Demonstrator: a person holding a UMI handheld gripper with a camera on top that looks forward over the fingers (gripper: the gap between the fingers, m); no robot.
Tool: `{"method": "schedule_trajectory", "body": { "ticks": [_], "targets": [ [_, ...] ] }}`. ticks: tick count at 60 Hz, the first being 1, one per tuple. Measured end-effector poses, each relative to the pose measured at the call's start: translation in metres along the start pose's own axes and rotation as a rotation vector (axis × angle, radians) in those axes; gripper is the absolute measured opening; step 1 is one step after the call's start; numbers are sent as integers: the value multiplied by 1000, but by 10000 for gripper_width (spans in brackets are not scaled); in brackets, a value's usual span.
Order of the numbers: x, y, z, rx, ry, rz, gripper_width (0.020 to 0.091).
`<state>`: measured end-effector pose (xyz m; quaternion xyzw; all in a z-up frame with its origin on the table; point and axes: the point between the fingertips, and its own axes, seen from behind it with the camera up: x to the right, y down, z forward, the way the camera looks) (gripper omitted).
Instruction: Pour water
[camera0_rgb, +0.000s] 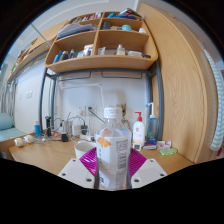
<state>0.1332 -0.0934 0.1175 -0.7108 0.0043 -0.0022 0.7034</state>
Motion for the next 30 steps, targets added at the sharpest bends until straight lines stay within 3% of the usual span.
{"method": "schedule_trajectory", "body": {
  "ticks": [13, 30],
  "targets": [
    [19, -15, 11, -19, 17, -238, 371],
    [39, -38, 68, -3, 19, -1072, 374]
  ]
}}
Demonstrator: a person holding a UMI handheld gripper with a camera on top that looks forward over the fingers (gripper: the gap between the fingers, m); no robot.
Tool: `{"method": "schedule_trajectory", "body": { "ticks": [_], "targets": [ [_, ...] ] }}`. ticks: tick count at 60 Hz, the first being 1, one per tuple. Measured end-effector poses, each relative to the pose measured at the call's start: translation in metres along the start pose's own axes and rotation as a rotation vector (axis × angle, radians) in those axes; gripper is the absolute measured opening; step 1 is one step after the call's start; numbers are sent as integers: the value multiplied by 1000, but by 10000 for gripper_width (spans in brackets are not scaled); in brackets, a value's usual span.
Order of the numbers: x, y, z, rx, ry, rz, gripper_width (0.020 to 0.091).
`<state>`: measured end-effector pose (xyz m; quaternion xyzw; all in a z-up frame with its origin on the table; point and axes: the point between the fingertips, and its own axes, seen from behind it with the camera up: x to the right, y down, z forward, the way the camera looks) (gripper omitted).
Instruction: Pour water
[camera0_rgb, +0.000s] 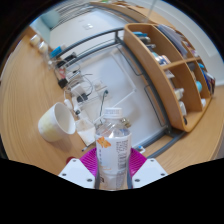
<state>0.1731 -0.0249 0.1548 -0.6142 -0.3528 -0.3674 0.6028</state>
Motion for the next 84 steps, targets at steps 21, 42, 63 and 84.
{"method": "schedule_trajectory", "body": {
  "ticks": [21, 42, 63, 84],
  "targets": [
    [-1, -25, 48, 88, -18, -704, 372],
    [-31, -38, 60, 148, -37, -1142, 371],
    [7, -37, 57, 101, -5, -774, 372],
    [30, -19, 53, 42, -106, 558, 372]
  ]
}}
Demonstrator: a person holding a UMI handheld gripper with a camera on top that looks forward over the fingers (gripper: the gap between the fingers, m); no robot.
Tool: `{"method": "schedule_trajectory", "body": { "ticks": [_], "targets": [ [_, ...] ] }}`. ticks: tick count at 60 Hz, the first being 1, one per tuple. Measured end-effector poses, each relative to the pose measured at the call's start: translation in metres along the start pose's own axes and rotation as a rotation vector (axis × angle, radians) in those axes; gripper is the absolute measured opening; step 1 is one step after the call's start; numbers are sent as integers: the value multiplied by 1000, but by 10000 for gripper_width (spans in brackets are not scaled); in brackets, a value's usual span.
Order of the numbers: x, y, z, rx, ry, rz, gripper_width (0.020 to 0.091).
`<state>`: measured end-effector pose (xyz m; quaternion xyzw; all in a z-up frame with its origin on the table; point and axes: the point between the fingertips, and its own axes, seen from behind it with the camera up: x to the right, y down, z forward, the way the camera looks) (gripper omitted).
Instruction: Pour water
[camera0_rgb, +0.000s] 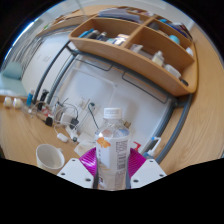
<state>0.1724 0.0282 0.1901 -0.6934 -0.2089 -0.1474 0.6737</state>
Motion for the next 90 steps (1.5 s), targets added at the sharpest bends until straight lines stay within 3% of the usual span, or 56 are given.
{"method": "schedule_trajectory", "body": {
  "ticks": [16, 31, 33, 45, 57, 62, 64, 90],
  "targets": [
    [-10, 35, 17, 7, -105, 489, 371],
    [-19, 76, 24, -26, -73, 559, 392],
    [-15, 72, 23, 15, -66, 570, 388],
    [-16, 71, 18, 32, -50, 553, 395],
    [-18, 74, 20, 10, -28, 494, 571],
    [-17, 84, 16, -44, -6, 493, 802],
    [-15, 84, 12, -46, 3, 495, 858],
    [-44, 85, -127, -168, 112, 550, 852]
  ]
}}
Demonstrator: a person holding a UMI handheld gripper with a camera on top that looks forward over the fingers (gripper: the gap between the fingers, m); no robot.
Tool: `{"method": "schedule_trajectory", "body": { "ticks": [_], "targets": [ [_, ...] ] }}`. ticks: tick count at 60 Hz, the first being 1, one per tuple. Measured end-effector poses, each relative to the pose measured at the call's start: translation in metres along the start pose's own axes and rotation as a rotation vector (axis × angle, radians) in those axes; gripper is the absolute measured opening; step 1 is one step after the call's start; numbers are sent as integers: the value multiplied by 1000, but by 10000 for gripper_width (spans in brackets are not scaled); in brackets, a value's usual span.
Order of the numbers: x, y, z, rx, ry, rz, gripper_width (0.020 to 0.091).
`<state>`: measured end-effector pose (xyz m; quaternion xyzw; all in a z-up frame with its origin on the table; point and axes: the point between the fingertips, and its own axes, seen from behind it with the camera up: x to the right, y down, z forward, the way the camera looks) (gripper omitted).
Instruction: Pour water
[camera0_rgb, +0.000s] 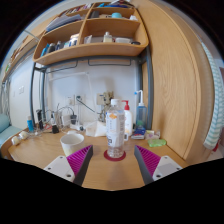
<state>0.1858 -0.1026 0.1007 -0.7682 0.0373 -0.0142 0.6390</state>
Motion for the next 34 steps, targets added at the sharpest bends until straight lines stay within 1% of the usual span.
{"method": "schedule_trajectory", "body": {
  "ticks": [5, 15, 23, 34],
  "targets": [
    [-2, 1, -17, -6, 28, -9, 858],
    [-12, -10, -36, 29, 26, -33, 863],
    [-17, -17, -42, 59, 29, -44, 862],
    [-24, -23, -43, 75, 14, -30, 860]
  ]
}}
